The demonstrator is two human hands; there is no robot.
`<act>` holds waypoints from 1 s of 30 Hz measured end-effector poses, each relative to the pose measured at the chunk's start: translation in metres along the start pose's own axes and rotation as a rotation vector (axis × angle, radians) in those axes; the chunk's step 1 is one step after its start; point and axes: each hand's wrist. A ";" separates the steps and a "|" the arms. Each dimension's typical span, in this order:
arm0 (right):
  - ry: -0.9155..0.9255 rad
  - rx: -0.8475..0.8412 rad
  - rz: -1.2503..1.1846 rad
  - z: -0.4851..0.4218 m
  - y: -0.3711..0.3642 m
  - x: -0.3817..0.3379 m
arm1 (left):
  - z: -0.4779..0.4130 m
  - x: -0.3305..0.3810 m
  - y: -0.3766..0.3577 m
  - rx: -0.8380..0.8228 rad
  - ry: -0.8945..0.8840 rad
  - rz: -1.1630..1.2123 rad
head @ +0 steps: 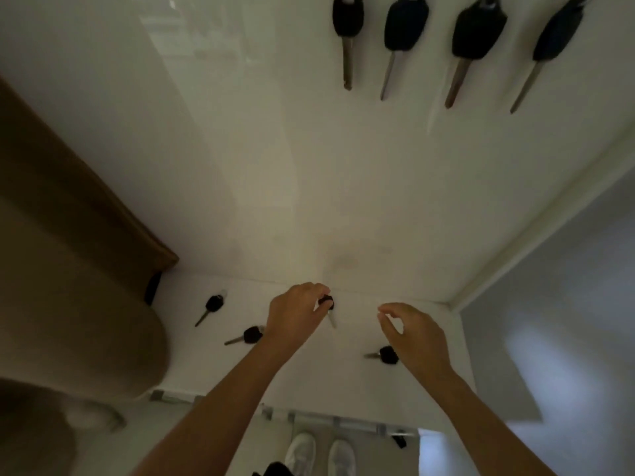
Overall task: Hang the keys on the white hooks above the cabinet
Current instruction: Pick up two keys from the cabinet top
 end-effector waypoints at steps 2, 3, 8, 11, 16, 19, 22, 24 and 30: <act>-0.006 -0.017 0.046 0.005 -0.005 0.008 | 0.000 -0.001 -0.019 -0.085 -0.048 -0.074; -0.006 -0.023 0.069 0.007 -0.007 0.012 | -0.001 -0.001 -0.027 -0.127 -0.073 -0.104; 0.008 -0.148 0.253 0.019 -0.022 0.033 | -0.003 -0.003 -0.058 -0.285 -0.151 -0.197; 0.028 -0.208 0.379 0.028 -0.031 0.045 | -0.005 -0.007 -0.073 -0.374 -0.173 -0.269; 0.002 -0.288 0.442 0.048 -0.052 0.065 | -0.006 -0.010 -0.083 -0.345 -0.215 -0.339; -0.024 -0.361 0.377 0.053 -0.060 0.063 | 0.000 -0.014 -0.086 -0.315 -0.273 -0.357; 0.010 -0.382 0.332 0.049 -0.063 0.059 | 0.010 -0.021 -0.089 -0.229 -0.343 -0.326; 0.038 -0.404 0.315 0.041 -0.065 0.061 | 0.017 -0.027 -0.091 -0.167 -0.409 -0.300; 0.131 -0.382 0.336 0.016 -0.064 0.060 | 0.022 -0.026 -0.081 -0.059 -0.467 -0.169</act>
Point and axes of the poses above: each hand's wrist, its own z-axis away from the middle knuckle, its own y-axis out of the back of the hand, x = y × z, and after that the axes turned 10 degrees about -z, right-handed
